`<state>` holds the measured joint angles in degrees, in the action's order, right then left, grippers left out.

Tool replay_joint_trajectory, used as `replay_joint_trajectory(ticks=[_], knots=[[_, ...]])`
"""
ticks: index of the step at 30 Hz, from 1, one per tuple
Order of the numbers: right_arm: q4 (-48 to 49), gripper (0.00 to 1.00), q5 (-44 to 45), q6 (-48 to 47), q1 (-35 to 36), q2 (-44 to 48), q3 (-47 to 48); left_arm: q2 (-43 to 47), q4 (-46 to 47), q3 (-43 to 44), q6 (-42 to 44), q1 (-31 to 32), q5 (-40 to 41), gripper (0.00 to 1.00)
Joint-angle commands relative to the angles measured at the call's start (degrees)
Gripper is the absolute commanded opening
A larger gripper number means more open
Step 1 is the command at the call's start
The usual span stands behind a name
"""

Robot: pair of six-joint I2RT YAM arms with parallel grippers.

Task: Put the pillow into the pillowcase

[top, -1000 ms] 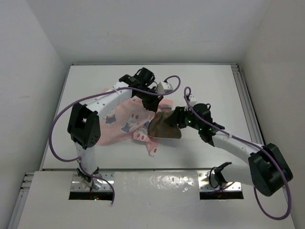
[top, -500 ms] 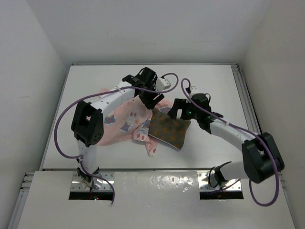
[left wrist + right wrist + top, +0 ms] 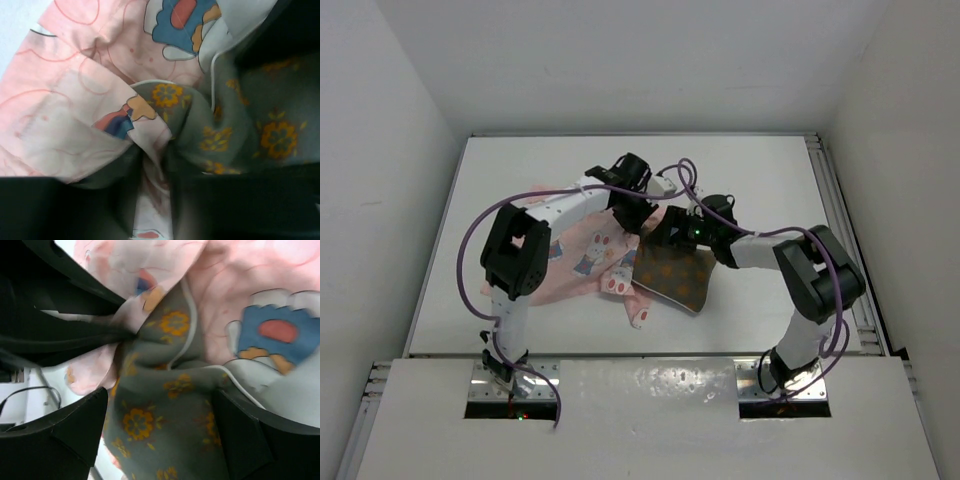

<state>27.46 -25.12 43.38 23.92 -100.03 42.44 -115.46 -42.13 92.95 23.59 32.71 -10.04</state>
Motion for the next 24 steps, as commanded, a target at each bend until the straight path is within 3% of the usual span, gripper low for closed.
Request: replay_joint_trajectory(ticks=[1, 2, 4, 5, 7, 8, 9, 14, 21, 24], knots=[[6.81, 0.83, -4.23, 4.96, 2.18, -1.48, 0.55, -1.52, 0.03, 3.37, -0.92, -0.89, -5.14, 0.14], [7.42, 0.75, -4.23, 5.75, 2.7, -2.36, 0.2, -1.52, -0.49, 3.99, -1.09, -0.98, -6.12, 0.0], [9.01, 0.59, -4.75, 7.68, 3.06, -2.98, -1.12, -0.91, -0.67, 5.4, -0.92, -1.07, -8.31, 0.0], [9.71, 0.43, -5.19, 8.39, 3.32, -3.68, -1.3, -0.47, -0.67, 6.01, -0.83, -1.07, -9.02, 0.0], [11.12, 0.24, -6.42, 10.32, 3.41, -4.47, -0.87, 0.93, -0.41, 7.59, -0.48, -1.07, -11.21, 0.0], [11.64, 0.05, -7.65, 11.2, 3.41, -4.82, -0.6, 1.55, -0.32, 8.12, -0.39, -1.07, -11.92, 0.0], [13.82, 0.01, -8.01, 13.99, 3.24, -5.26, -0.08, 2.77, -0.23, 8.91, -0.04, -1.07, -12.89, 0.0], [26.84, 0.0, -9.15, 20.35, 3.15, -2.64, 1.94, 5.33, -4.0, 13.21, 3.47, -0.1, -20.09, 0.0], [25.8, 0.0, -6.78, 17.97, 2.97, -0.07, 3.36, 5.16, -9.11, 17.53, 5.94, 1.31, -23.88, 0.01], [28.25, 0.0, -6.08, 20.86, 2.71, -1.13, 1.43, 5.33, -8.5, 16.31, 6.11, 1.31, -22.22, 0.08]])
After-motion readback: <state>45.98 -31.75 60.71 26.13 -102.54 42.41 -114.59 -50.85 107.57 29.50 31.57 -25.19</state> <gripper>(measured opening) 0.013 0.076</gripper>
